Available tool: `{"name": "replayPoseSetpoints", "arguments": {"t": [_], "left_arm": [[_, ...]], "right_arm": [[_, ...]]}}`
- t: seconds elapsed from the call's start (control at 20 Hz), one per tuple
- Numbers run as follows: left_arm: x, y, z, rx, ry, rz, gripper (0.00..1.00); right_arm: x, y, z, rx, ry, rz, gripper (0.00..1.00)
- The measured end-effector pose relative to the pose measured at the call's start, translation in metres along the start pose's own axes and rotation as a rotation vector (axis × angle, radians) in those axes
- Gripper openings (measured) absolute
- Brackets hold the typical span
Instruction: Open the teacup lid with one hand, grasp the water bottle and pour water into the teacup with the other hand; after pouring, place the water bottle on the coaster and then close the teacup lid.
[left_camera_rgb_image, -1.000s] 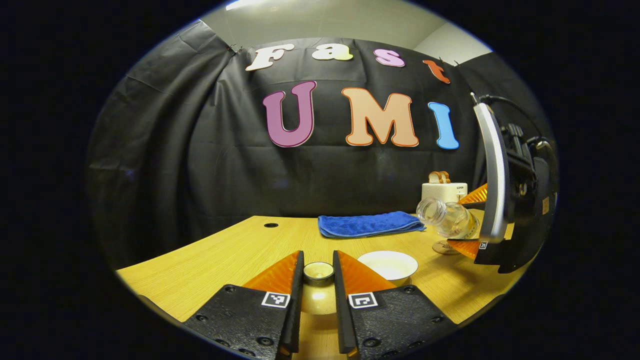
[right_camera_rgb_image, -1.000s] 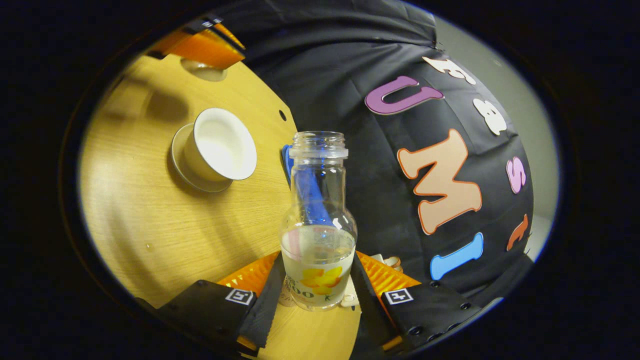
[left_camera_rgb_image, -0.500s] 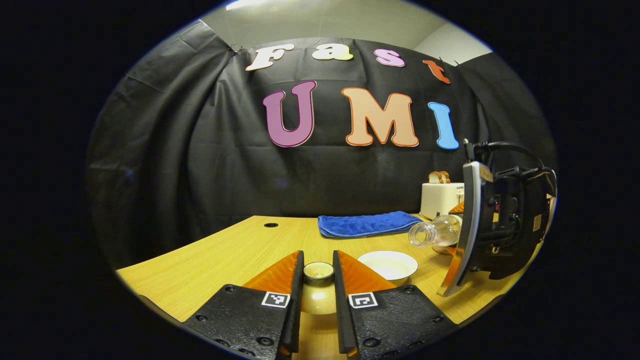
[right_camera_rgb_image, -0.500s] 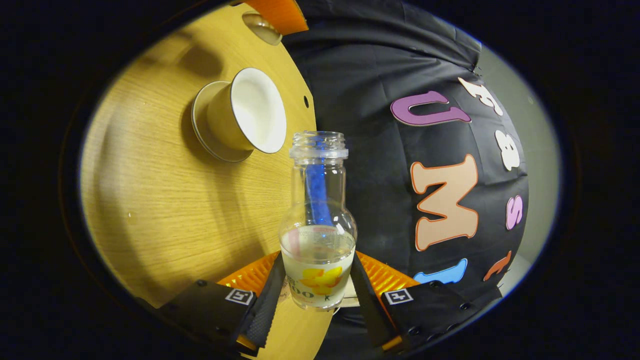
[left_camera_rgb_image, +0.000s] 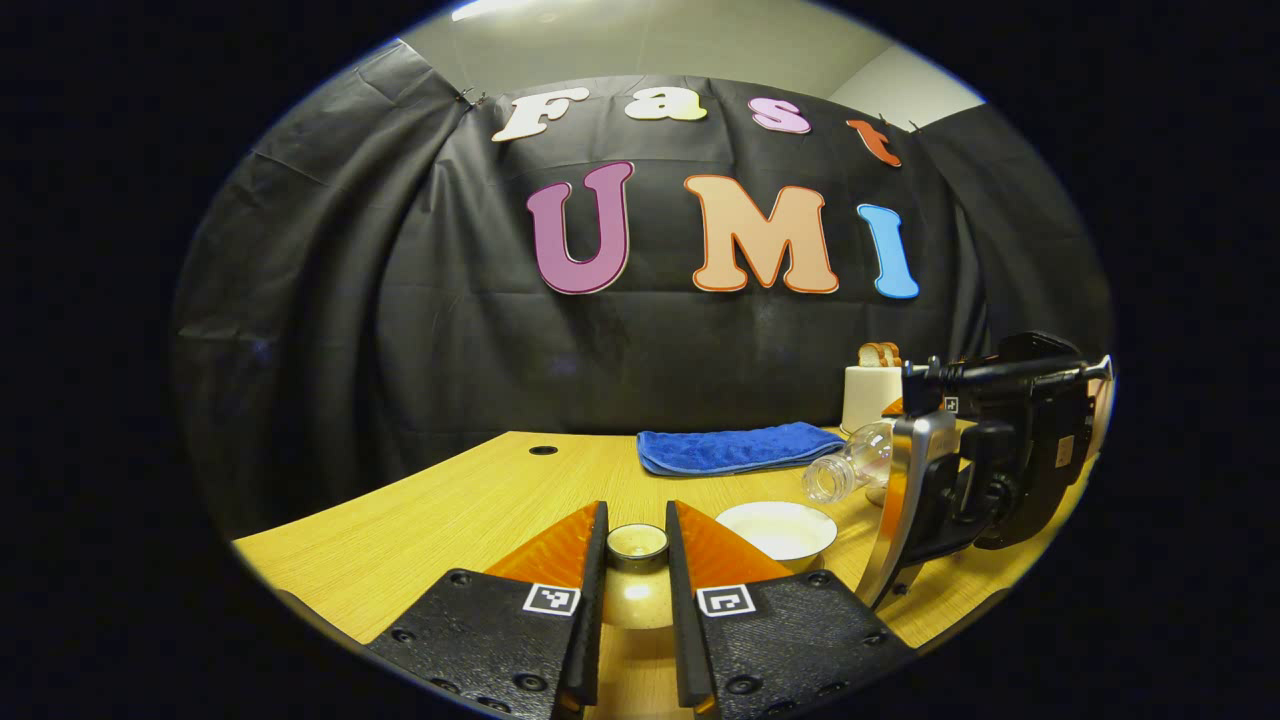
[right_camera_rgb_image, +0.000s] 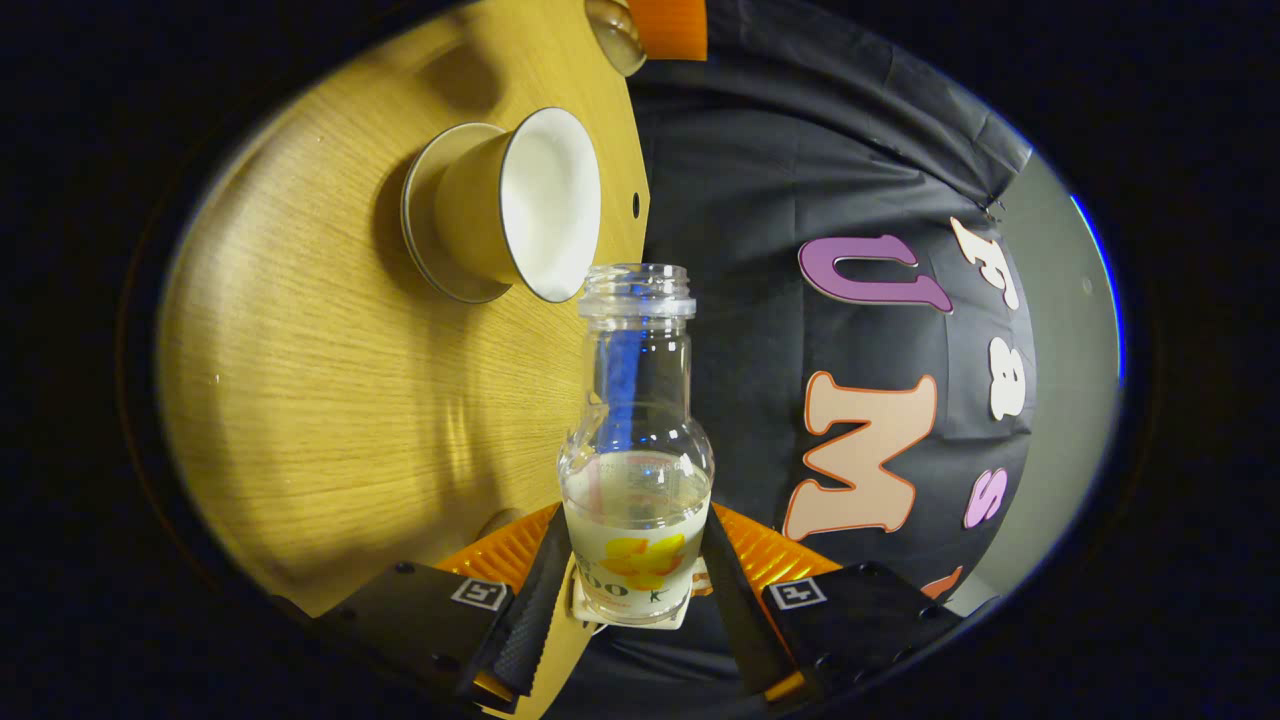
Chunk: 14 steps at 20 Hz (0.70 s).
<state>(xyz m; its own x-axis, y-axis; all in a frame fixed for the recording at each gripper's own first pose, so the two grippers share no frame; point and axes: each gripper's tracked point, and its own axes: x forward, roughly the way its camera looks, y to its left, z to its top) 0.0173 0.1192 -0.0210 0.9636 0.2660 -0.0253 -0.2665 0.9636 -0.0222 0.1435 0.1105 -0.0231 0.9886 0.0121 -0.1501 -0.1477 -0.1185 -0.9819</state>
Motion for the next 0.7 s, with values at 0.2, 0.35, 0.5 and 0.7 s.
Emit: {"name": "replayPoseSetpoints", "arguments": {"t": [0.2,0.35,0.5,0.7], "left_arm": [[0.000,0.000,0.001,0.000,0.000,0.000,0.28],[0.000,0.000,0.000,0.001,-0.002,0.000,0.28],[0.000,0.000,0.001,0.001,-0.001,0.000,0.28],[0.000,0.000,0.000,0.000,0.000,0.000,0.28]], "right_arm": [[0.001,-0.007,-0.002,-0.049,-0.005,-0.016,0.79],[-0.003,-0.018,0.001,-0.121,-0.014,-0.056,0.78],[-0.001,-0.023,0.000,-0.154,-0.020,-0.073,0.77],[-0.002,-0.035,0.004,-0.206,-0.032,-0.116,0.77]]}}
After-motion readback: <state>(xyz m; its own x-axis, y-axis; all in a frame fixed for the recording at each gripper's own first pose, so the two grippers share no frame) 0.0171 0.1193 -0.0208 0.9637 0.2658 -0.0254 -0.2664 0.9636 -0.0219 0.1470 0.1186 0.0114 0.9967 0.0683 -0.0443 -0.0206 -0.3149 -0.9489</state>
